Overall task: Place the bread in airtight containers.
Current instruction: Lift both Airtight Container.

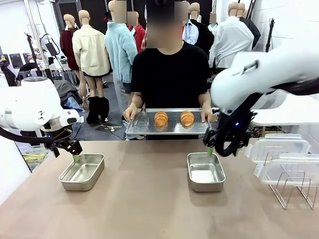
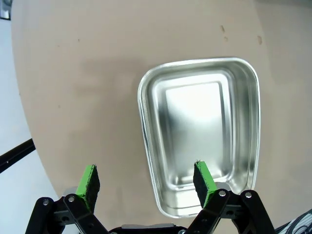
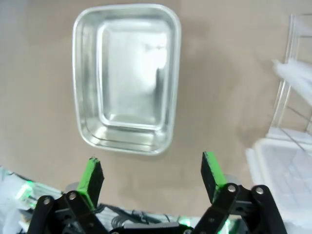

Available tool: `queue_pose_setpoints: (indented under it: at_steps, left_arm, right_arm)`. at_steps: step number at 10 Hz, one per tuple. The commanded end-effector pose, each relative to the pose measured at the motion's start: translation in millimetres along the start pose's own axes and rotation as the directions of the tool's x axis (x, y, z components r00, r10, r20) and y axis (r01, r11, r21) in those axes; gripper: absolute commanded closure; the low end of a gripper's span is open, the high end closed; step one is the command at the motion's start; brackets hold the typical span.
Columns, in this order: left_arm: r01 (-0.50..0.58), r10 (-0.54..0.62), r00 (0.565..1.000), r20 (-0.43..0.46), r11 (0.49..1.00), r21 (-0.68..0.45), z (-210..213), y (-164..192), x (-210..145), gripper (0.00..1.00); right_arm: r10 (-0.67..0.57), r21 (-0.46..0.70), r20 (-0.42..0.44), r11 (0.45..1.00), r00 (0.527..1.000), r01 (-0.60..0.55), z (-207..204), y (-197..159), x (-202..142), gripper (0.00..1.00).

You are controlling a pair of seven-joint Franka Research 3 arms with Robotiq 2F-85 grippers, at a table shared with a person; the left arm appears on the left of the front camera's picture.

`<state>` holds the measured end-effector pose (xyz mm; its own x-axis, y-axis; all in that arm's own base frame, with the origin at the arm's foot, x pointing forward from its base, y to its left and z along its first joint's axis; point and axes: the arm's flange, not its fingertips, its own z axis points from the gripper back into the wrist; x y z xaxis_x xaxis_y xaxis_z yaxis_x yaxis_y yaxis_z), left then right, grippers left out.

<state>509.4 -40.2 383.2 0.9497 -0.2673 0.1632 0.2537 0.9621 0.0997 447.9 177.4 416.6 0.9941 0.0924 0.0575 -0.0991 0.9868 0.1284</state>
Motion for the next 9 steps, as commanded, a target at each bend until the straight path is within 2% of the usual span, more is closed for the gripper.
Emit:
queue_pose_setpoints:
  at_steps: [1,4,6,7,8,9]
  left_arm:
    - [-0.044,0.044,0.999,0.015,0.999,-0.001,-1.5,9.7,12.5,0.0]
    - [-0.033,0.033,0.999,0.016,0.999,-0.005,-19.6,16.3,18.8,0.0]
    - [-0.019,0.019,1.0,0.005,1.0,-0.017,-28.2,19.9,22.4,0.0]
    - [-0.017,0.017,1.0,-0.002,1.0,-0.023,-30.2,19.0,23.3,0.0]
    - [-0.024,0.024,1.0,-0.006,1.0,-0.002,-25.3,15.1,16.2,0.0]
    - [-0.024,0.024,1.0,-0.006,1.0,-0.002,-25.3,15.1,16.2,0.0]
  right_arm:
    - [-0.006,-0.058,0.028,0.998,1.0,0.008,-22.9,16.5,18.5,0.0]
    - [-0.034,-0.089,-0.001,0.995,0.999,0.034,-57.7,7.7,28.3,0.0]
    - [-0.028,-0.046,-0.004,0.999,1.0,0.028,-63.2,-4.9,28.4,0.0]
    - [-0.032,-0.053,-0.014,0.998,0.999,0.031,-65.6,-6.1,28.4,0.0]
    - [-0.047,-0.064,0.009,0.997,0.999,0.047,-50.7,-6.5,20.6,0.0]
    - [-0.026,-0.073,-0.021,0.997,0.999,0.025,-64.5,-7.6,27.3,0.0]
